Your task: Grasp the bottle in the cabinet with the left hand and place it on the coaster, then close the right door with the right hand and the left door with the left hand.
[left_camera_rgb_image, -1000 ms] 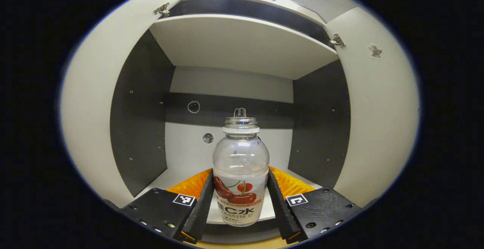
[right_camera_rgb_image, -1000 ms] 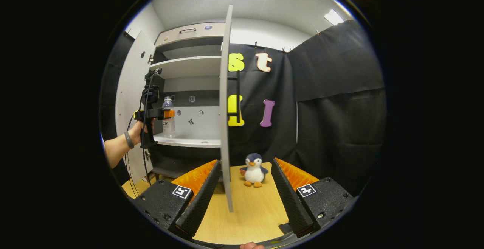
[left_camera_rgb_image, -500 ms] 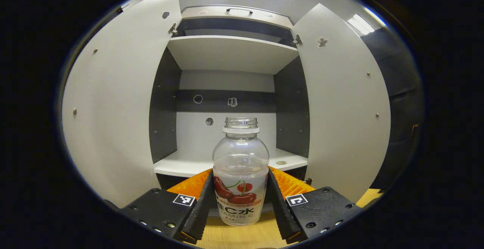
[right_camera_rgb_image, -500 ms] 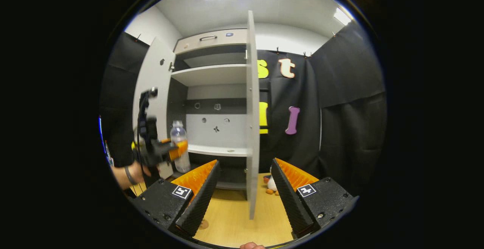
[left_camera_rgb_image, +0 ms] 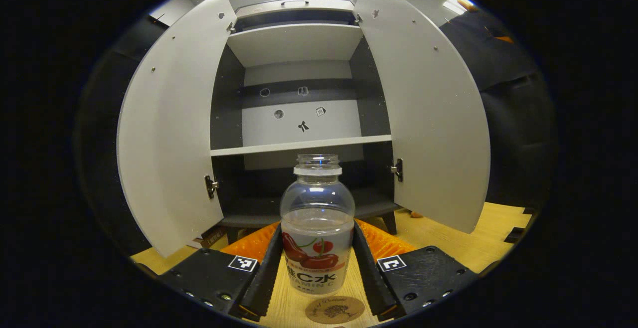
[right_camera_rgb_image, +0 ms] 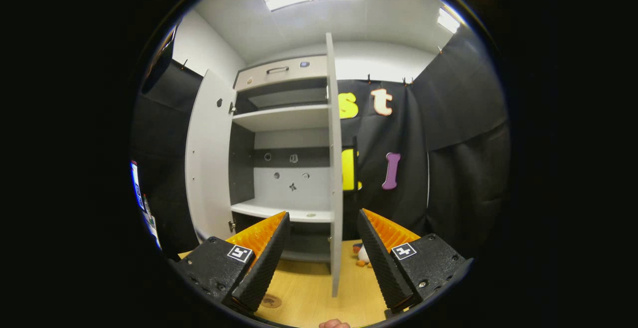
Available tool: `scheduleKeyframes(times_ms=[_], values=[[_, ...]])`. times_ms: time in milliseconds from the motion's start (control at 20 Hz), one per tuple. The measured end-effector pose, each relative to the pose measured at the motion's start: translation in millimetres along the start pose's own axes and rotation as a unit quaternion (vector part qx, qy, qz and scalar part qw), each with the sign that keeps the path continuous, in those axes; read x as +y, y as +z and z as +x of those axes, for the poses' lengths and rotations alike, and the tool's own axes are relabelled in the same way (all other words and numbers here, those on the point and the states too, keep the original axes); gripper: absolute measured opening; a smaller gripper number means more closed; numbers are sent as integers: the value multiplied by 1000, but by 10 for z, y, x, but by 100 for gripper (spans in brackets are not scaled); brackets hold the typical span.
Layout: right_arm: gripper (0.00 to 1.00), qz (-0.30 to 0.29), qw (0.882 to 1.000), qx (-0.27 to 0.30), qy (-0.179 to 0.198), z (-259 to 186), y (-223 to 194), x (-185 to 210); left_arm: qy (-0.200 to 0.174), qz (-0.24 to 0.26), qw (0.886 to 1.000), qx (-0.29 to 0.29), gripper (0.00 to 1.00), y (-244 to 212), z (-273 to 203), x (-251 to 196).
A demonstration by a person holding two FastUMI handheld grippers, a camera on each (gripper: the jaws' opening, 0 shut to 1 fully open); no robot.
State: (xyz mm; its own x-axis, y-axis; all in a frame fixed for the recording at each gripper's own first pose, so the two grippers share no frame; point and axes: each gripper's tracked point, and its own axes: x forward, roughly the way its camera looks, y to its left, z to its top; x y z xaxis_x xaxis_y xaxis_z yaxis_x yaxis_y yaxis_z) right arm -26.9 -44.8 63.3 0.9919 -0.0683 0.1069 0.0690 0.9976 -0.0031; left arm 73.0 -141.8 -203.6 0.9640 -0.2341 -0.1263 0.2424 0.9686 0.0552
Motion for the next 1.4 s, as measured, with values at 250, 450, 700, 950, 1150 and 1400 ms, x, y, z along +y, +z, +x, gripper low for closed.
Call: scheduleKeyframes(times_ms=[250,450,700,950,1150,1400], values=[[83,-25,999,21,-30,23,-4,-138,28,-8,1000,5,72,-284,1,-52],[83,-34,998,38,-33,18,-89,-136,24,-9,999,26,72,-487,1,-80],[83,-29,998,51,-38,20,-170,-193,23,-22,999,32,72,-587,-94,-113],[84,-12,996,87,-25,95,-333,-102,16,-40,999,12,72,-617,-147,-148],[84,-18,996,88,-15,102,-363,-35,13,-30,999,8,72,-612,-173,-167],[84,-16,995,101,-1,67,-435,11,16,-39,999,10,77,-613,-245,-133]])
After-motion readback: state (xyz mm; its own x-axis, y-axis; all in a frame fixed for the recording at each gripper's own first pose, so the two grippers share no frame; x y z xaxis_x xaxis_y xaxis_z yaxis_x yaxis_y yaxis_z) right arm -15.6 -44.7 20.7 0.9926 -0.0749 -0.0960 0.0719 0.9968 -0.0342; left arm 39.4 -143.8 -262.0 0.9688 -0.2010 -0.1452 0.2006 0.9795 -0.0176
